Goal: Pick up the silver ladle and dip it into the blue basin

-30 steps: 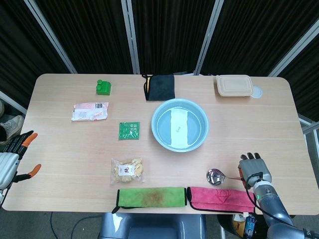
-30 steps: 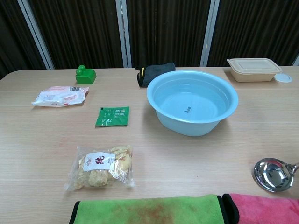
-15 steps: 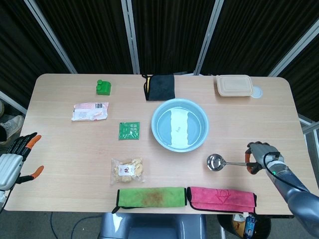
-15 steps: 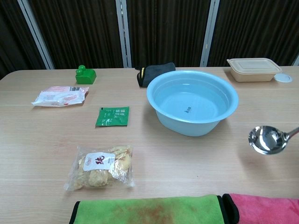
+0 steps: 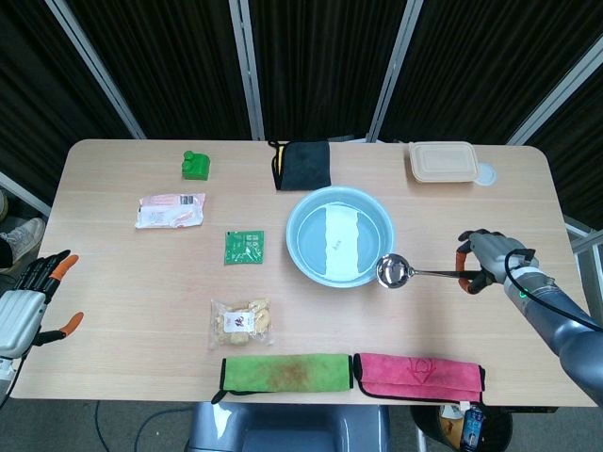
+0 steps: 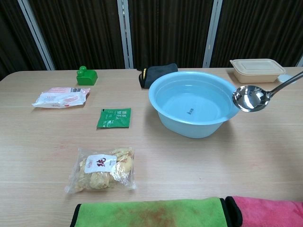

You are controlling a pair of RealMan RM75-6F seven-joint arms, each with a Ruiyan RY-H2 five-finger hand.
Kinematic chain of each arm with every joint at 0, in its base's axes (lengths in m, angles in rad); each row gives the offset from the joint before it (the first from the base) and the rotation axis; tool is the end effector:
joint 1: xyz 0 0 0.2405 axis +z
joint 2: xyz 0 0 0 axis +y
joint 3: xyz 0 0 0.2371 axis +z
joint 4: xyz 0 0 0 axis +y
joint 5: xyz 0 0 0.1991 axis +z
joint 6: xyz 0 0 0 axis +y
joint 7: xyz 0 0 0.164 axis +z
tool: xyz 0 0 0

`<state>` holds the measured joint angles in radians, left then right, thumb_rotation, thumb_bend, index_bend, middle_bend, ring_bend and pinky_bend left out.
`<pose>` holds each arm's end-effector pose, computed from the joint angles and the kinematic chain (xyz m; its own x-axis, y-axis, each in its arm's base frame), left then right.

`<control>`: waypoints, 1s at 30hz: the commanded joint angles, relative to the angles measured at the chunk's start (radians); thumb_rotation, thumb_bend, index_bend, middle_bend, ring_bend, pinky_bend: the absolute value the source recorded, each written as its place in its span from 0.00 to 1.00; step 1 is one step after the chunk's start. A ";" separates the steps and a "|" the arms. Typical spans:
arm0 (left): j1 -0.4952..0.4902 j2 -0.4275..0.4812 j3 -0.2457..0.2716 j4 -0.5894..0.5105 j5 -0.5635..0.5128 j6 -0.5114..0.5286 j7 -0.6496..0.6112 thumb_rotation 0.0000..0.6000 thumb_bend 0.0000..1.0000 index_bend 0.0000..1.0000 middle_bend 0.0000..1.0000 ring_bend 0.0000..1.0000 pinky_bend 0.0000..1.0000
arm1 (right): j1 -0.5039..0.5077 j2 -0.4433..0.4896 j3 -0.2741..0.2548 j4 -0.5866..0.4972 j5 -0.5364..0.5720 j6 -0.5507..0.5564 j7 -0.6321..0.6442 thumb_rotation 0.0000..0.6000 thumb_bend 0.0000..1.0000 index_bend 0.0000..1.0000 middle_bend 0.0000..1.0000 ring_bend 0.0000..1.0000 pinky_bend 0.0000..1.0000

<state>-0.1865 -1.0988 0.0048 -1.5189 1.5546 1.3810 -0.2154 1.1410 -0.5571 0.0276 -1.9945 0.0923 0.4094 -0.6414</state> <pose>-0.2935 0.2181 0.1497 0.3212 0.1281 0.9383 0.9441 -0.1202 -0.3068 -0.1526 -0.3413 0.1874 0.2872 -0.6423 0.7106 -0.8883 0.0990 0.4485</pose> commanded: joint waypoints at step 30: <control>-0.015 -0.003 -0.029 0.032 -0.070 -0.050 -0.027 1.00 0.31 0.00 0.00 0.00 0.00 | 0.559 -0.512 -0.393 0.430 0.191 -0.171 0.238 1.00 0.54 0.74 0.11 0.00 0.00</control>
<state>-0.2015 -1.1019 -0.0234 -1.4874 1.4849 1.3310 -0.2422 1.6867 -1.0512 -0.3493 -1.5824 0.2863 0.2542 -0.4210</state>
